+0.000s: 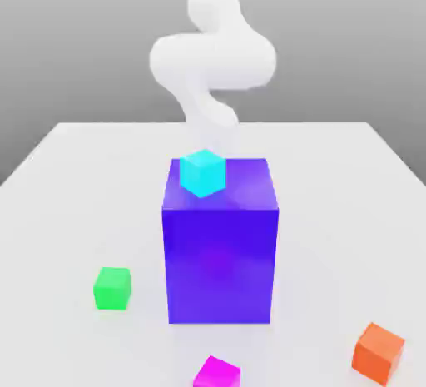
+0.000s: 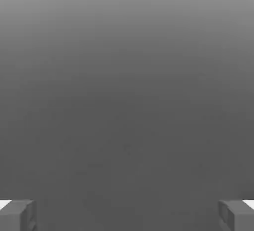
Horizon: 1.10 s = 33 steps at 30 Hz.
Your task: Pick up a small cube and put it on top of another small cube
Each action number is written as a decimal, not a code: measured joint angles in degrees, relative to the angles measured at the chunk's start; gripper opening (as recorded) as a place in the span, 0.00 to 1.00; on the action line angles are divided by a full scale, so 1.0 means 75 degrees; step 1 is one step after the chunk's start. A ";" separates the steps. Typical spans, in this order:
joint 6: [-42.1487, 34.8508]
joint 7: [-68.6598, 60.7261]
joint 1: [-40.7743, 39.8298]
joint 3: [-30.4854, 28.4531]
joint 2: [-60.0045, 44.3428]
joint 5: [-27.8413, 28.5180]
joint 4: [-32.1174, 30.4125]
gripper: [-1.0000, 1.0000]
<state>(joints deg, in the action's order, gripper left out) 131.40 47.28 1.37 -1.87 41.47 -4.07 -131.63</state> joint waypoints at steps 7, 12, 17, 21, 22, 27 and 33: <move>-0.0238 0.0739 0.0446 -0.0561 -0.2030 -0.1766 0.0077 0.50; -0.0420 0.1590 0.0569 -0.0662 -0.3461 -0.2706 0.0131 0.50; -0.0481 0.2720 0.0622 -0.0623 -0.4797 -0.3290 0.0155 0.50; -0.0391 0.3779 0.0743 -0.0648 -0.5758 -0.3520 0.0144 0.50; -0.0351 0.4065 0.0760 -0.0658 -0.5981 -0.3547 0.0138 0.50; -0.0040 0.5569 0.0922 -0.0791 -0.6968 -0.3542 0.0084 0.50; 0.0544 0.7536 0.1229 -0.1118 -0.7839 -0.3237 -0.0018 0.50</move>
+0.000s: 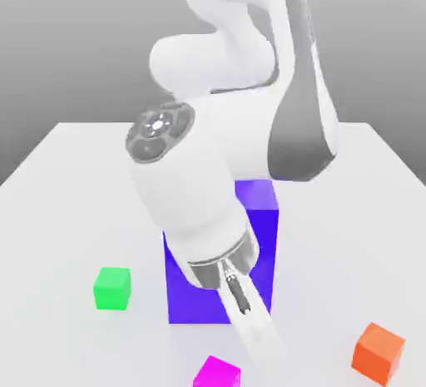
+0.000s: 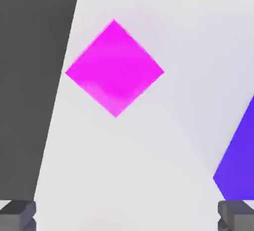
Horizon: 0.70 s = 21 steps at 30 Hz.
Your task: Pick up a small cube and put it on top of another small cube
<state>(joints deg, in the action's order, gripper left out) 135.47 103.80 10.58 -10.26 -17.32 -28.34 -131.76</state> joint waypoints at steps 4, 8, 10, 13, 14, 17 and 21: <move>0.0489 0.1484 0.0323 -0.0341 -0.0363 0.0314 -0.0091 0.50; 0.1048 0.3163 0.0782 -0.0776 -0.0537 0.0693 -0.0197 0.50; 0.1350 0.4017 0.1096 -0.1063 -0.0563 0.0916 -0.0252 0.50; 0.1825 0.5340 0.1645 -0.1543 -0.0526 0.1342 -0.0332 0.50; 0.1994 0.5767 0.1843 -0.1692 -0.0489 0.1447 -0.0362 0.50; 0.2617 0.5971 0.1810 -0.1446 -0.0937 0.1027 -0.0276 0.50; 0.2871 0.5734 0.1506 -0.1053 -0.1472 0.0719 -0.0134 0.00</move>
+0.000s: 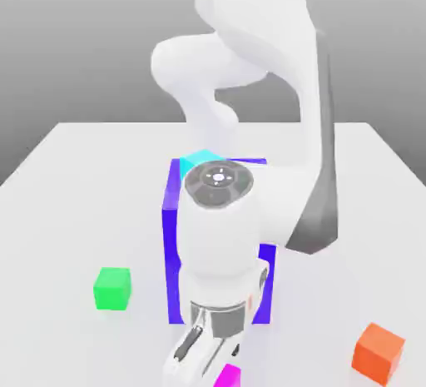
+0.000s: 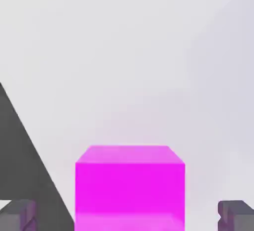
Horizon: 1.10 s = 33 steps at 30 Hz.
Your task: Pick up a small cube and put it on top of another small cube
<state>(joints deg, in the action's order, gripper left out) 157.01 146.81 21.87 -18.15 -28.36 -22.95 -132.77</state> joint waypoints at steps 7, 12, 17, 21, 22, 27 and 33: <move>-0.0161 0.0296 0.0123 -0.0183 0.0410 0.0355 -0.0110 0.00; -0.0600 0.0222 0.0489 -0.0774 0.1582 0.1546 -0.0443 0.00; -0.0753 -0.0712 0.0568 -0.1074 0.2504 0.2827 -0.0696 0.00; -0.0921 -0.1588 0.0498 -0.1212 0.3204 0.3730 -0.0866 0.00; -0.0968 -0.1828 0.0461 -0.1227 0.3372 0.3931 -0.0905 0.00; -0.1211 -0.3167 0.0300 -0.1298 0.4161 0.4768 -0.1092 0.00; -0.1486 -0.5020 0.0209 -0.1459 0.4993 0.5479 -0.1309 0.00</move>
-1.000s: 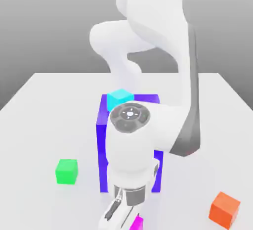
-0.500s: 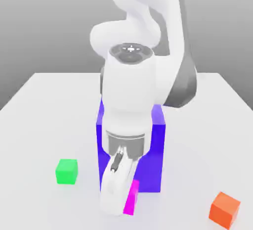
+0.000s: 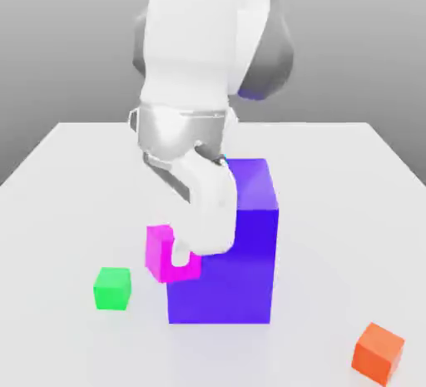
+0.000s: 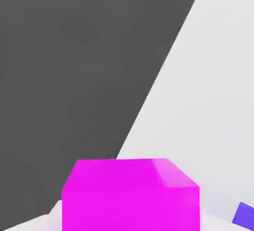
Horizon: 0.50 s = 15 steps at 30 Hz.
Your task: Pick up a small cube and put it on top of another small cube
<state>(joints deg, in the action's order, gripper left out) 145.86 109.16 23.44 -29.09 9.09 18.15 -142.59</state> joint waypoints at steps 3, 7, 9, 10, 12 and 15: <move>-0.0123 -0.0996 -0.0024 -0.0135 0.0369 0.0277 -0.0109 0.00; -0.0265 -0.2375 -0.0038 -0.0354 0.0812 0.0592 -0.0255 0.00; -0.0331 -0.3072 -0.0015 -0.0501 0.1016 0.0744 -0.0329 0.00; -0.0354 -0.3438 -0.0037 -0.0544 0.1106 0.0796 -0.0368 0.00; -0.0389 -0.3985 -0.0039 -0.0641 0.1237 0.0883 -0.0425 0.00; -0.0474 -0.5239 -0.0011 -0.0906 0.1519 0.1092 -0.0554 0.00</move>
<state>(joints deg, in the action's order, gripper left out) 142.31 69.87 23.36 -35.89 20.48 26.34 -146.75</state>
